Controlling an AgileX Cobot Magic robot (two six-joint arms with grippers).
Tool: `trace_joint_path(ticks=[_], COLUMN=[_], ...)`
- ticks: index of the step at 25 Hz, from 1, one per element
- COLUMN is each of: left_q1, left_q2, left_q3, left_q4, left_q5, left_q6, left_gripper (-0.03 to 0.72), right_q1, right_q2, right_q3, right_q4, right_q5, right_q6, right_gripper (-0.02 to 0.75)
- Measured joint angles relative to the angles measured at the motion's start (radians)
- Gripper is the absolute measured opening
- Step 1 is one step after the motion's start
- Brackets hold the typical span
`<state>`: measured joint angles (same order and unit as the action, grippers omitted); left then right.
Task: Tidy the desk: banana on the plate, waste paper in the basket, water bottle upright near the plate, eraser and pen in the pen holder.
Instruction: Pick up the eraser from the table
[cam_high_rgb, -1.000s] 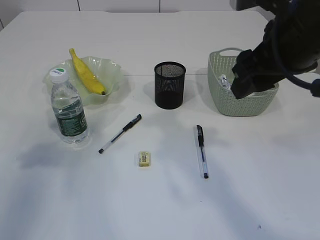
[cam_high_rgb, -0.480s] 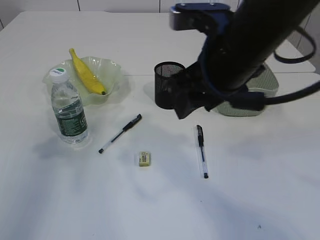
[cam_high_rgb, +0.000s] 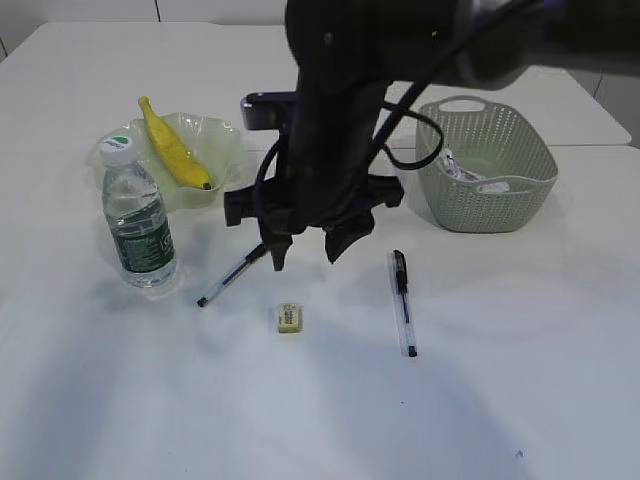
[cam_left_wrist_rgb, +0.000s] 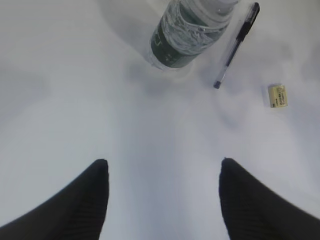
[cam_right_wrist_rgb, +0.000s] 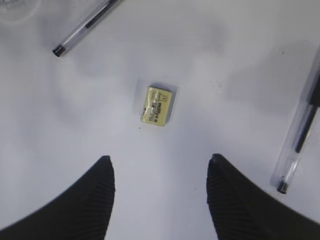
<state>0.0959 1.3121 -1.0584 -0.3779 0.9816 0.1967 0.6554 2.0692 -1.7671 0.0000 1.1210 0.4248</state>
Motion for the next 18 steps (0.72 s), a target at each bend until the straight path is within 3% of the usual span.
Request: trace_joint_path(ticks=[10, 18], left_q1=[-0.003, -0.003], left_q2=[0.0, 0.0], left_q3=[0.0, 0.0], left_q4=[0.024, 0.018], left_q5=[-0.013, -0.025], left_q6=[-0.006, -0.014], left_gripper=[0.489, 0.489], right_q1=[0.045, 0.046], right_q2=[0.184, 0.238], right_q3=[-0.081, -0.083], right_q4=[0.0, -0.007], right_q5=[0.032, 0.022], right_q6=[0.225, 0.258], right_gripper=[0.435, 0.435])
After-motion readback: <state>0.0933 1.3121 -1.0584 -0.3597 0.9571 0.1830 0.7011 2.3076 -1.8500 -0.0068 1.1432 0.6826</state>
